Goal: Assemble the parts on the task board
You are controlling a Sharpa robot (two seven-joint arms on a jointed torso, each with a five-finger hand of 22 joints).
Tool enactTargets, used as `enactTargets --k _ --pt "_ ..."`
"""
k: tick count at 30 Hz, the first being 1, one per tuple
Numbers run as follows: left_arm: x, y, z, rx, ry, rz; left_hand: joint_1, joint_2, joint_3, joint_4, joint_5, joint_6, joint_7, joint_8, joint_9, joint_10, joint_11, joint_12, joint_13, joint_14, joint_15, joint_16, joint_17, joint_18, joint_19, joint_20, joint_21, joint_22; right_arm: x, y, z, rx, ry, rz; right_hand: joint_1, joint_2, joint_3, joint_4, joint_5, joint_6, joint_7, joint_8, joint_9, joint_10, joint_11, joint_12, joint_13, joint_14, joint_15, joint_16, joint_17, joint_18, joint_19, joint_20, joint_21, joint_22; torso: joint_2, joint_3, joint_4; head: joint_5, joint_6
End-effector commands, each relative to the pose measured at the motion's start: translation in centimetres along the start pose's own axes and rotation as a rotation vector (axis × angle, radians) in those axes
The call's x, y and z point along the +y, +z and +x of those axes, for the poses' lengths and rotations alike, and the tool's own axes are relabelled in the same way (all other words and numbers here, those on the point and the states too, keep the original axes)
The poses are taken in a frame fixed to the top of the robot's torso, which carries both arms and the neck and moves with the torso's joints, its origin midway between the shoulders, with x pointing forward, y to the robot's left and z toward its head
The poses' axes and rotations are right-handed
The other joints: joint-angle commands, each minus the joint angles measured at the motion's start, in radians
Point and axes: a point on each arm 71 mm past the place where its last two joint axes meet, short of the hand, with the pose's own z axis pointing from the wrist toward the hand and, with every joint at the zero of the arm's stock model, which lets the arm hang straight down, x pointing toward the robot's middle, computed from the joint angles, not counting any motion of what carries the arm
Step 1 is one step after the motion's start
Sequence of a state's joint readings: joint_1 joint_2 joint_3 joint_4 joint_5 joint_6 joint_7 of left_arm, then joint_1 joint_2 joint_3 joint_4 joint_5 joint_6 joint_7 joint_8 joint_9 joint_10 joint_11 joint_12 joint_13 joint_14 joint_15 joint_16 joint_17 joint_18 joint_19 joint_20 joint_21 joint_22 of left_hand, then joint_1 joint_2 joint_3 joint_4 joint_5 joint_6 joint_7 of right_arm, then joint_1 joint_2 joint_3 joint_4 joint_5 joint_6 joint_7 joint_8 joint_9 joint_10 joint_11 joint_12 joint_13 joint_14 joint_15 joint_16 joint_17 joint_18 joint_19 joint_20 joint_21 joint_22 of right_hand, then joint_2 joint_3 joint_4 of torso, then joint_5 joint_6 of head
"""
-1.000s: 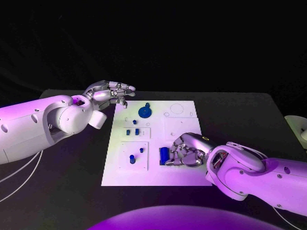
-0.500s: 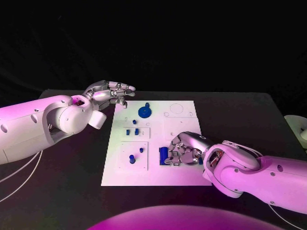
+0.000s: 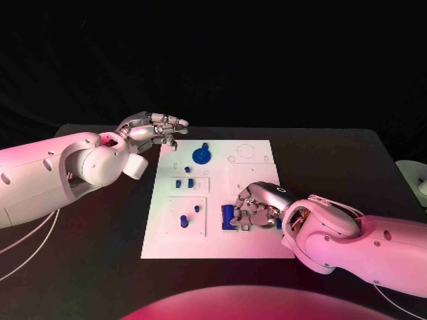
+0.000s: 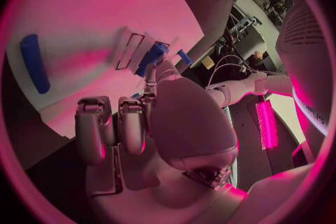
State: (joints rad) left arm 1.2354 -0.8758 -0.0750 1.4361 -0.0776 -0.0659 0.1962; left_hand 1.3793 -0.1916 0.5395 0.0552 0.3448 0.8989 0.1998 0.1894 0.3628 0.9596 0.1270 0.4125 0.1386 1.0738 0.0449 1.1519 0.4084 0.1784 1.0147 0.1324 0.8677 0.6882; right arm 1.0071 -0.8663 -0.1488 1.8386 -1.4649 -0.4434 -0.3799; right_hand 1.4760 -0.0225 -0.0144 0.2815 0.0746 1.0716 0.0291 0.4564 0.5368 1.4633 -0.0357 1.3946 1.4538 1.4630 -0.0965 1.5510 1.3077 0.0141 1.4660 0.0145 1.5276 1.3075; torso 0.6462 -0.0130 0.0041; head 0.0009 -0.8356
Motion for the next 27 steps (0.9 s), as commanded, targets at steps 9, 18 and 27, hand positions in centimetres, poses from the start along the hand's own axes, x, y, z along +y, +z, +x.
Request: enactTargets --k 9,18,27 --pt "-0.1 0.0 0.2 0.016 -0.009 0.004 -0.002 0.006 0.002 0.005 0.004 -0.006 -0.002 0.006 -0.001 -0.008 0.002 0.006 0.001 -0.008 0.002 0.005 -0.001 0.007 -0.001 0.003 -0.006 -0.002 -1.9 -1.5 -2.4 -0.093 0.126 0.046 -0.063 -0.005 0.005 0.01 0.024 -0.078 0.035 -0.05 -0.026 0.017 0.022 -0.059 -0.024 0.095 0.017 -0.005 0.196 0.003 0.078 0.008 -0.041 0.24 0.0 0.0006 -0.0016 -0.006 0.009" --pt "-0.1 -0.4 -0.2 0.001 -0.007 0.01 -0.002 0.006 0.002 0.006 0.004 -0.006 -0.002 0.007 -0.001 -0.008 0.002 0.008 0.001 -0.008 0.002 0.005 -0.001 0.007 0.0 0.003 -0.006 -0.002 -6.0 -3.9 -5.5 -0.059 0.101 0.174 -0.132 -0.011 -0.006 0.011 0.056 -0.089 0.058 -0.09 -0.045 0.01 0.044 -0.069 -0.029 0.094 0.039 -0.007 0.193 0.004 0.077 0.03 -0.046 0.239 -0.003 -0.0001 -0.0068 -0.025 0.018" --pt "0.2 -0.5 -0.5 -0.005 -0.006 0.009 -0.002 0.006 0.002 0.006 0.004 -0.006 -0.003 0.007 -0.001 -0.008 0.001 0.008 0.002 -0.008 0.002 0.005 -0.002 0.007 0.0 0.003 -0.006 -0.002 -8.4 -5.8 -5.3 -0.035 -0.004 0.261 -0.153 -0.014 -0.018 0.01 0.066 -0.069 0.053 -0.091 -0.045 0.015 0.04 -0.061 -0.024 0.095 0.037 -0.005 0.198 0.001 0.081 0.032 -0.032 0.243 -0.007 0.002 -0.0115 -0.039 0.017"
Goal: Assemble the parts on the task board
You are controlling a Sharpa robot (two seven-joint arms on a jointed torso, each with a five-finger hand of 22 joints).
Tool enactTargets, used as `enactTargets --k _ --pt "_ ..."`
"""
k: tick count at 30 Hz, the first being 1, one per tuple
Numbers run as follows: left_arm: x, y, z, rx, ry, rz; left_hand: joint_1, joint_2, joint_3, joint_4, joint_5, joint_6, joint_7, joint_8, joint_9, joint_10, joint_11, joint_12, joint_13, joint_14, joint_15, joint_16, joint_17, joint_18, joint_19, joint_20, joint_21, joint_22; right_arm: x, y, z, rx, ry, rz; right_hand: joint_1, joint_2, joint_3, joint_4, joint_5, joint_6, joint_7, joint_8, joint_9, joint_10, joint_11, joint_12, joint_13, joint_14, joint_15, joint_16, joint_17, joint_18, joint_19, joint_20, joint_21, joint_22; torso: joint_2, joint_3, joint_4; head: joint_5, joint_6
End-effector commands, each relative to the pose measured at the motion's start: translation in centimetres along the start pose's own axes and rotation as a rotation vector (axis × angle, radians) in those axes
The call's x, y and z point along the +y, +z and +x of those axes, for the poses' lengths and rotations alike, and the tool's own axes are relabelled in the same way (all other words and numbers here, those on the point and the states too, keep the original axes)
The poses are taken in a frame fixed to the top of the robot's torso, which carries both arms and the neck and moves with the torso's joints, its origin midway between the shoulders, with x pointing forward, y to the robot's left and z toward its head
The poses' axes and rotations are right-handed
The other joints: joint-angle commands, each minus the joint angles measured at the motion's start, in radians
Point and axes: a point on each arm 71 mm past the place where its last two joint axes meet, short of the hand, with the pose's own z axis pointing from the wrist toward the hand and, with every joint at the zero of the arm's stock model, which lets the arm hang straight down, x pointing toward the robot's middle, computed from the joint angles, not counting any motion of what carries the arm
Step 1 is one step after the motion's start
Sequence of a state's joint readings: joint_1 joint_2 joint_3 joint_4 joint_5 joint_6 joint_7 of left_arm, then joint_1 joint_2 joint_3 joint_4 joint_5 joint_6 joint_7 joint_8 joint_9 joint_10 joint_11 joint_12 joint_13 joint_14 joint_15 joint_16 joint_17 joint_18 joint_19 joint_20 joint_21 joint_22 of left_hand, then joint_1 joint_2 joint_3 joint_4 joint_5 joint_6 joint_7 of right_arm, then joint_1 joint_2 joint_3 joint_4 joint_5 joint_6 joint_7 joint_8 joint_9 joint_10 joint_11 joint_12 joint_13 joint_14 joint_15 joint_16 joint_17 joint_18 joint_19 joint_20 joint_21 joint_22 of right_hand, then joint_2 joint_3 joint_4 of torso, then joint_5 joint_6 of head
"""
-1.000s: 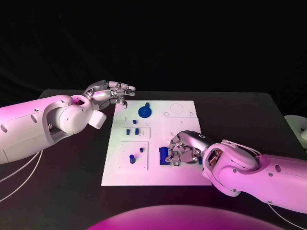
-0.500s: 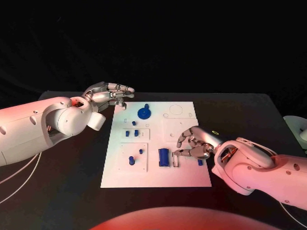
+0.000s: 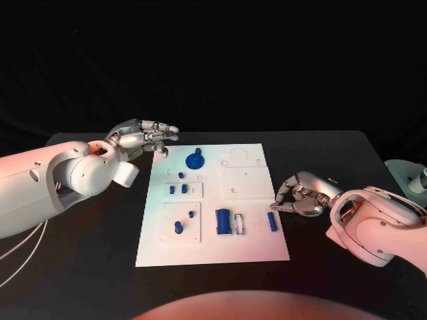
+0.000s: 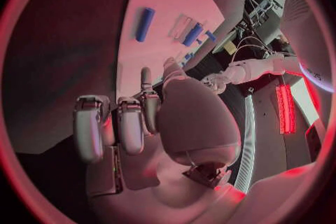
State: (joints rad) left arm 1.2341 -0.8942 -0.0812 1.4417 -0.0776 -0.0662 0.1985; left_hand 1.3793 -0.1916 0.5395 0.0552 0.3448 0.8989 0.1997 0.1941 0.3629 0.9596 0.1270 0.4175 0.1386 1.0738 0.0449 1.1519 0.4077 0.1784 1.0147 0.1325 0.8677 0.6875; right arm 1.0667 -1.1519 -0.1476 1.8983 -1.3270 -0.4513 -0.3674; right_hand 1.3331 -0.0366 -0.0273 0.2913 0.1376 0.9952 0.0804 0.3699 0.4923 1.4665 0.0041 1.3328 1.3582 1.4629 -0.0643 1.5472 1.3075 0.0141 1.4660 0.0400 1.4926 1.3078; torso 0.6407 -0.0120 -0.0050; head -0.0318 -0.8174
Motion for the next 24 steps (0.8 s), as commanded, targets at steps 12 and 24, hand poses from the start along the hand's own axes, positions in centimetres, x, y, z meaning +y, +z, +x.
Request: enactTargets --k 12,24 --pt "0.0 0.0 0.1 0.009 -0.008 0.012 -0.001 0.006 0.003 0.006 0.004 -0.006 -0.003 0.003 -0.001 -0.008 0.001 0.004 0.002 -0.008 0.002 0.006 -0.001 0.007 0.0 0.003 -0.007 -0.002 -0.5 -0.3 2.9 0.058 -0.104 0.059 -0.034 -0.004 -0.018 0.002 0.004 0.023 -0.003 -0.003 0.001 0.012 -0.003 -0.002 0.069 0.095 0.002 -0.002 0.197 0.002 0.081 0.006 0.003 0.242 0.0 0.0006 0.0001 -0.009 -0.008" --pt "0.0 -0.1 0.1 0.01 -0.008 0.009 -0.001 0.006 0.003 0.006 0.004 -0.006 -0.003 0.003 -0.001 -0.008 0.001 0.004 0.002 -0.008 0.002 0.006 -0.001 0.007 0.0 0.003 -0.007 -0.002 -0.1 0.3 4.1 0.072 -0.122 0.046 -0.033 -0.002 -0.019 -0.002 0.004 0.031 -0.007 -0.001 0.003 0.013 -0.006 0.0 0.071 0.095 0.0 -0.001 0.198 0.001 0.082 0.004 0.005 0.243 -0.002 0.0005 -0.0025 -0.007 -0.012"
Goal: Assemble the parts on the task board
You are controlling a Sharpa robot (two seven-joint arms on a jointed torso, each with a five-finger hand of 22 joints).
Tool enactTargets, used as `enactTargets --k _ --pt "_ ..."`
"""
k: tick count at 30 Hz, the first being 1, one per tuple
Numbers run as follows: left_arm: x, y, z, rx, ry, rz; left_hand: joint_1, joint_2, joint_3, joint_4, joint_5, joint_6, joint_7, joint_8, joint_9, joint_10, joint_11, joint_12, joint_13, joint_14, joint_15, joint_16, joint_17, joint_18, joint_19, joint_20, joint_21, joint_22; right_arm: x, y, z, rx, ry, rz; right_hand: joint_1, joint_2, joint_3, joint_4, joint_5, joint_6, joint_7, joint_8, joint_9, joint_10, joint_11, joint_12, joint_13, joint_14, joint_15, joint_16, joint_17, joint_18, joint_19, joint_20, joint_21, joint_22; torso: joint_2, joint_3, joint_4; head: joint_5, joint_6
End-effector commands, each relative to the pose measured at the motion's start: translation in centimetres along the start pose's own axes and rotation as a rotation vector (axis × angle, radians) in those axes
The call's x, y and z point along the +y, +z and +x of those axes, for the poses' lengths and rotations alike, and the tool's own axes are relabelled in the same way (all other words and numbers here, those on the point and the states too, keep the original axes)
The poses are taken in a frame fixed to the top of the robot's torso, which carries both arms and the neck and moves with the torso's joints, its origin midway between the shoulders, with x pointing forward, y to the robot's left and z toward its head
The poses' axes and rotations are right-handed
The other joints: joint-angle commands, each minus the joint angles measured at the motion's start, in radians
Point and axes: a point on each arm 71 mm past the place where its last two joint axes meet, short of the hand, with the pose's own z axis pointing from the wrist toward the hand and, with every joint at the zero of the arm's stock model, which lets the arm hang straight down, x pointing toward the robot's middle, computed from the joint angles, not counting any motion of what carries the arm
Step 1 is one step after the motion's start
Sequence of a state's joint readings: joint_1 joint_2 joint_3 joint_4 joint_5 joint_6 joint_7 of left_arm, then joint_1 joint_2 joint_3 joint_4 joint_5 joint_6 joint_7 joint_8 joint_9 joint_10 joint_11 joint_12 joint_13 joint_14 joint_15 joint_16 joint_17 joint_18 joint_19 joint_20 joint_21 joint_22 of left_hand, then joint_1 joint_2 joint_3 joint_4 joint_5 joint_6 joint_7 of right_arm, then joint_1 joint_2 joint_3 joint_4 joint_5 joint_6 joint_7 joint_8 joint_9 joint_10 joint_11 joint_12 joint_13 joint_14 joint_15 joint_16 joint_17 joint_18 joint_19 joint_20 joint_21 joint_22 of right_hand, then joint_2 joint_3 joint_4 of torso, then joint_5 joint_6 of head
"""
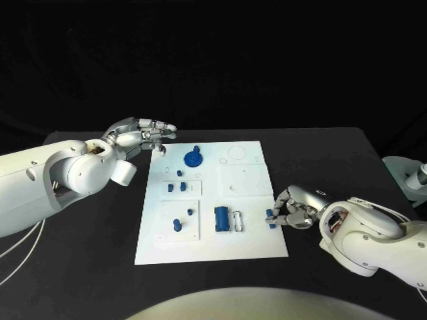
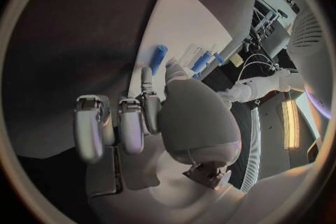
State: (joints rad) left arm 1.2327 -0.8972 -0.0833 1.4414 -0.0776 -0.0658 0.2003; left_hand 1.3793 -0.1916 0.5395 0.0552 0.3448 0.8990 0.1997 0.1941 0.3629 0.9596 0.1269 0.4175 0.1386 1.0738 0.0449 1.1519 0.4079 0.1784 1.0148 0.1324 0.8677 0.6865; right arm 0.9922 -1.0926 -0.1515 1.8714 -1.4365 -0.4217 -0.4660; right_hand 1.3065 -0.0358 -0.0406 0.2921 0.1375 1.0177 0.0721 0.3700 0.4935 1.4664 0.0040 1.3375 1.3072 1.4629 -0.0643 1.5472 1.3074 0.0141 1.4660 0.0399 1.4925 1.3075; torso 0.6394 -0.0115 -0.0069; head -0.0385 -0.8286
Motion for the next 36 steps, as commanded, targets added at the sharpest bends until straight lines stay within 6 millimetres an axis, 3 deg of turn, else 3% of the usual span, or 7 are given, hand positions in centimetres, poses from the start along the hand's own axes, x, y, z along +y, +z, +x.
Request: enactTargets --k 1,12,15,18,24,29,36 --pt "-0.1 0.0 0.2 0.013 -0.009 0.011 -0.001 0.006 0.003 0.006 0.004 -0.006 -0.003 0.003 -0.001 -0.008 0.001 0.004 0.002 -0.008 0.002 0.006 -0.001 0.007 0.0 0.003 -0.007 -0.001 0.2 0.1 0.3 0.005 -0.043 -0.004 -0.004 -0.003 -0.005 -0.003 0.004 0.01 0.0 -0.001 0.002 0.013 -0.007 -0.005 0.121 0.095 -0.001 -0.001 0.198 0.001 0.082 0.004 0.005 0.243 0.0 0.0001 -0.0003 0.0 -0.001" --pt "-0.1 0.0 0.2 0.016 -0.009 0.007 -0.001 0.007 0.003 0.006 0.004 -0.005 -0.003 0.004 -0.001 -0.008 0.001 0.006 0.002 -0.008 0.002 0.006 -0.002 0.007 0.0 0.003 -0.007 -0.001 0.7 0.7 1.0 -0.004 -0.172 -0.053 0.073 -0.012 0.014 -0.017 0.008 0.021 -0.009 -0.003 0.004 0.014 -0.015 -0.005 0.122 0.096 -0.009 0.001 0.204 -0.001 0.085 -0.003 0.015 0.246 0.0 -0.0004 0.0008 0.002 -0.002" --pt "-0.1 0.0 0.2 0.016 -0.009 0.006 -0.001 0.007 0.003 0.006 0.004 -0.005 -0.003 0.004 -0.001 -0.008 0.001 0.006 0.002 -0.008 0.002 0.006 -0.002 0.007 0.0 0.003 -0.007 -0.001 0.9 0.8 1.3 0.006 -0.222 -0.064 0.116 -0.013 0.042 -0.022 -0.045 0.025 -0.011 -0.006 0.004 0.014 -0.018 -0.004 0.123 0.096 -0.012 0.002 0.206 -0.002 0.086 -0.006 0.018 0.247 -0.001 -0.0004 0.0004 0.004 -0.004" --pt "-0.1 0.0 0.2 0.016 -0.009 0.006 -0.001 0.007 0.003 0.006 0.004 -0.005 -0.003 0.004 -0.001 -0.008 0.001 0.006 0.002 -0.008 0.002 0.006 -0.002 0.007 0.0 0.003 -0.007 -0.001 1.2 0.8 1.6 0.009 -0.271 -0.079 0.159 -0.02 0.075 -0.031 -0.042 0.03 -0.015 -0.01 0.002 0.015 -0.021 -0.002 0.125 0.097 -0.014 0.003 0.21 -0.003 0.089 -0.009 0.027 0.249 -0.001 -0.0007 -0.0004 0.004 -0.005" --pt "-0.1 -0.1 0.2 0.017 -0.009 0.005 -0.001 0.007 0.003 0.006 0.004 -0.005 -0.003 0.004 -0.001 -0.008 0.001 0.006 0.002 -0.008 0.002 0.006 -0.002 0.007 0.0 0.003 -0.007 -0.001 1.6 0.7 1.8 -0.008 -0.31 -0.097 0.217 -0.041 0.163 -0.035 -0.019 0.045 -0.018 -0.02 -0.004 0.015 -0.025 -0.002 0.126 0.098 -0.018 0.005 0.215 -0.005 0.091 -0.013 0.034 0.251 -0.001 0.0 -0.0007 0.005 -0.004" --pt "-0.1 -0.1 0.2 0.016 -0.009 0.005 -0.001 0.007 0.003 0.007 0.004 -0.006 -0.003 0.004 -0.001 -0.009 0.001 0.006 0.002 -0.008 0.002 0.006 -0.002 0.007 0.001 0.003 -0.007 -0.002 1.9 0.5 1.6 -0.053 -0.271 -0.1 0.213 -0.052 0.246 -0.017 0.041 0.051 -0.024 -0.02 -0.001 0.017 -0.031 -0.003 0.126 0.099 -0.022 0.006 0.217 -0.006 0.092 -0.016 0.039 0.252 0.0 0.0004 -0.0006 0.005 -0.003" --pt "-0.1 -0.1 0.2 0.017 -0.009 0.003 -0.001 0.007 0.003 0.007 0.004 -0.006 -0.003 0.004 -0.001 -0.009 0.001 0.006 0.002 -0.008 0.002 0.006 -0.002 0.007 0.001 0.003 -0.007 -0.002 2.3 0.1 0.9 -0.078 -0.153 -0.092 0.14 -0.072 0.458 -0.009 0.077 0.028 -0.016 0.001 0.033 0.02 -0.029 -0.008 0.123 0.099 -0.017 0.005 0.217 -0.006 0.093 -0.015 0.039 0.252 -0.001 -0.0002 -0.0006 0.005 -0.002"
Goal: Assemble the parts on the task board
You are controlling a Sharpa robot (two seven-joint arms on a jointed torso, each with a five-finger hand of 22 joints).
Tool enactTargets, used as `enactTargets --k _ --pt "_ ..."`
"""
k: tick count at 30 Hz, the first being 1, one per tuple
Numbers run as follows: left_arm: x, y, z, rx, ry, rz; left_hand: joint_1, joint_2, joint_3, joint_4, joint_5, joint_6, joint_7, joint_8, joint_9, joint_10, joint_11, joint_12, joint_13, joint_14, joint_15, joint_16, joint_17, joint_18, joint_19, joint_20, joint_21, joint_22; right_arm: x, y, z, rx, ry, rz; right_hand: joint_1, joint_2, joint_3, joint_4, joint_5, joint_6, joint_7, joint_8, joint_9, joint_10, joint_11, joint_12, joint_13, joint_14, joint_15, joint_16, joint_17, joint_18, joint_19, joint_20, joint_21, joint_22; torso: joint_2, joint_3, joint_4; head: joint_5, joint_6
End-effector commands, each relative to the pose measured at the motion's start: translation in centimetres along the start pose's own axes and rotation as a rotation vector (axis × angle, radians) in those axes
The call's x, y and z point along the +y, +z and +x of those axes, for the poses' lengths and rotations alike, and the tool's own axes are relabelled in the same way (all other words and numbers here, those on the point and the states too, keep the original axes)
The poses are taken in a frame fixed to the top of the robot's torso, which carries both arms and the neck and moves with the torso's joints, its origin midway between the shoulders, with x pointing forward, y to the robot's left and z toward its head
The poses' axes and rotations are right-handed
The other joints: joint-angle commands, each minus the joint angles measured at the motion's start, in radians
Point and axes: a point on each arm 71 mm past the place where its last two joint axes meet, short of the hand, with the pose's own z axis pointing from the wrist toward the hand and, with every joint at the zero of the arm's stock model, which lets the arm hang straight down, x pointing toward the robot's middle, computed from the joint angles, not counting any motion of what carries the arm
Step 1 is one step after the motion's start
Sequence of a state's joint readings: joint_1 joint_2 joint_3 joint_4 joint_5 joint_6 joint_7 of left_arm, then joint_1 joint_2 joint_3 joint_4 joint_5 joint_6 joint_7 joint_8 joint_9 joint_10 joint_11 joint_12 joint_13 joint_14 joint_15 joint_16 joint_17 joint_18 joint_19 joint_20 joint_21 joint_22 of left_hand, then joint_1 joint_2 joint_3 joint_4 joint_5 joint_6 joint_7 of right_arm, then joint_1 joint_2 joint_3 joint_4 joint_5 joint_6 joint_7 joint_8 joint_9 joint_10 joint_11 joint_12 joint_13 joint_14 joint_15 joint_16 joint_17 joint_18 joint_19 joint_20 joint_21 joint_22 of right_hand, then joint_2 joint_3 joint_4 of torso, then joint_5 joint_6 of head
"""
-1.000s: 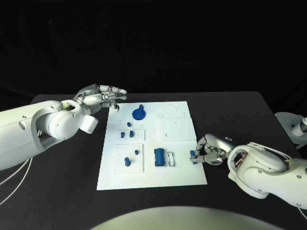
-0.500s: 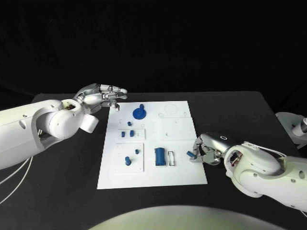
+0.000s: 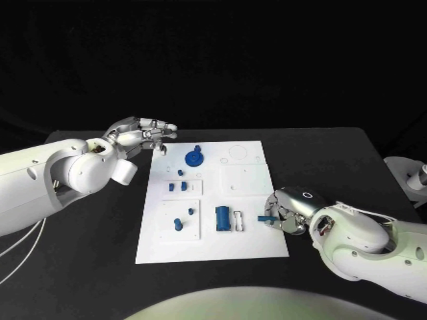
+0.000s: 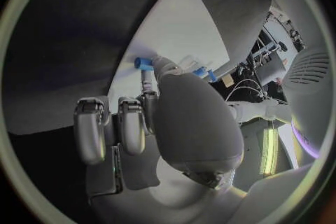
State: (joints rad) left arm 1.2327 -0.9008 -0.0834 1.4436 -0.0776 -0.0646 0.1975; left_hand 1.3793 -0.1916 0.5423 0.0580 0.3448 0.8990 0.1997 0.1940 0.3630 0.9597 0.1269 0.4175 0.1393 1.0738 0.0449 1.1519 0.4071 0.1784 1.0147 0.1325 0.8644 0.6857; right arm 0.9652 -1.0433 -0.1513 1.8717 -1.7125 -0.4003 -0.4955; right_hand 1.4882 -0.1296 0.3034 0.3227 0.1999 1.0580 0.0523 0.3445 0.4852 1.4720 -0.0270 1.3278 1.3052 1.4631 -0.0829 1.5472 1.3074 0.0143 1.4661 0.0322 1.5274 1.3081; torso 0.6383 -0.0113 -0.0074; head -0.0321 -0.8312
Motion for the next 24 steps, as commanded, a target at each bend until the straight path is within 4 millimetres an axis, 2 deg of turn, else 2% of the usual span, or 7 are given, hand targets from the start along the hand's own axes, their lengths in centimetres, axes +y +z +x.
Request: enactTargets --k 1,2,5,8,11,19,24 --pt "-0.1 0.0 0.2 0.017 -0.008 0.005 -0.002 0.007 0.0 0.004 0.004 -0.006 -0.003 0.004 -0.001 -0.009 0.001 0.006 0.001 -0.008 0.002 0.006 -0.001 0.007 0.001 0.003 -0.004 -0.001 0.0 -0.1 -0.5 -0.017 0.082 0.027 -0.047 0.025 0.131 -0.04 0.009 -0.013 0.003 0.028 0.043 0.014 0.003 0.001 0.125 0.098 0.001 0.005 0.217 -0.006 0.092 -0.008 0.004 0.252 0.0 -0.0004 -0.0004 -0.002 0.001" --pt "-0.1 0.0 0.2 0.017 -0.008 0.005 -0.001 0.007 0.0 0.004 0.004 -0.006 -0.003 0.004 -0.002 -0.009 0.001 0.006 0.001 -0.008 0.002 0.007 -0.002 0.007 0.001 0.003 -0.004 -0.001 0.2 -0.1 -0.6 -0.021 0.099 0.02 -0.057 0.02 0.194 -0.053 -0.029 -0.017 0.005 0.032 0.05 0.012 0.008 -0.002 0.124 0.098 0.001 0.004 0.214 -0.005 0.091 -0.009 0.0 0.251 0.0 -0.0003 -0.0009 -0.001 0.001" --pt "-0.1 0.1 0.3 0.018 -0.008 0.004 0.005 0.008 0.004 0.0 0.006 -0.007 -0.003 0.005 -0.002 -0.01 0.001 0.008 0.001 -0.009 0.001 0.007 -0.002 0.007 0.002 0.003 -0.004 -0.001 0.8 -0.1 -1.1 -0.036 0.146 0.0 -0.123 -0.029 0.306 -0.087 -0.035 -0.024 0.002 0.047 0.071 0.014 0.012 -0.001 0.126 0.098 -0.001 0.004 0.215 -0.005 0.091 -0.004 0.0 0.251 0.0 0.0 -0.0009 0.002 0.002" --pt "-0.1 0.1 0.3 0.02 -0.008 0.003 0.008 0.01 0.006 -0.001 0.006 -0.007 -0.003 0.006 -0.002 -0.01 0.0 0.009 0.001 -0.009 0.0 0.007 -0.003 0.007 0.002 0.002 -0.004 -0.001 1.5 0.0 -1.4 -0.052 0.22 -0.009 -0.175 -0.048 0.351 -0.113 -0.034 -0.026 0.004 0.059 0.087 0.016 0.008 0.0 0.127 0.098 0.002 0.004 0.215 -0.005 0.091 -0.004 0.0 0.251 0.0 -0.0004 0.0008 0.003 0.003" --pt "-0.1 0.1 0.3 0.021 -0.008 0.003 0.011 0.011 0.008 -0.003 0.006 -0.007 -0.003 0.006 -0.002 -0.011 0.0 0.01 0.001 -0.009 0.0 0.007 -0.003 0.007 0.003 0.002 -0.003 -0.001 1.7 0.0 -1.5 -0.05 0.27 -0.003 -0.217 -0.059 0.354 -0.115 -0.045 -0.026 0.002 0.064 0.094 0.016 0.007 0.0 0.127 0.098 0.001 0.004 0.215 -0.005 0.091 -0.004 -0.001 0.25 0.0 -0.001 0.0011 0.003 0.002" --pt "-0.1 0.1 0.4 0.021 -0.008 0.002 0.024 0.013 0.017 -0.013 0.006 -0.007 -0.002 0.007 -0.003 -0.012 0.0 0.014 0.0 -0.011 -0.001 0.007 -0.006 0.007 0.004 -0.001 0.001 0.002 2.4 0.6 -0.9 0.029 0.382 0.027 -0.268 -0.071 0.336 -0.121 -0.023 -0.024 0.001 0.071 0.102 0.018 0.006 0.003 0.129 0.098 0.001 0.004 0.215 -0.005 0.09 -0.005 -0.003 0.25 0.001 -0.002 0.0016 0.005 -0.004" --pt "-0.1 0.1 0.4 0.022 -0.008 0.002 0.027 0.014 0.02 -0.015 0.006 -0.007 -0.002 0.008 -0.003 -0.012 0.001 0.014 0.0 -0.011 -0.001 0.007 -0.007 0.007 0.004 -0.001 0.002 0.003 2.9 1.1 -0.1 0.093 0.398 0.037 -0.294 -0.072 0.32 -0.119 -0.014 -0.018 -0.001 0.075 0.106 0.02 0.004 0.008 0.132 0.098 -0.001 0.005 0.216 -0.005 0.09 -0.006 -0.003 0.25 0.001 -0.0001 0.0002 0.008 -0.006"
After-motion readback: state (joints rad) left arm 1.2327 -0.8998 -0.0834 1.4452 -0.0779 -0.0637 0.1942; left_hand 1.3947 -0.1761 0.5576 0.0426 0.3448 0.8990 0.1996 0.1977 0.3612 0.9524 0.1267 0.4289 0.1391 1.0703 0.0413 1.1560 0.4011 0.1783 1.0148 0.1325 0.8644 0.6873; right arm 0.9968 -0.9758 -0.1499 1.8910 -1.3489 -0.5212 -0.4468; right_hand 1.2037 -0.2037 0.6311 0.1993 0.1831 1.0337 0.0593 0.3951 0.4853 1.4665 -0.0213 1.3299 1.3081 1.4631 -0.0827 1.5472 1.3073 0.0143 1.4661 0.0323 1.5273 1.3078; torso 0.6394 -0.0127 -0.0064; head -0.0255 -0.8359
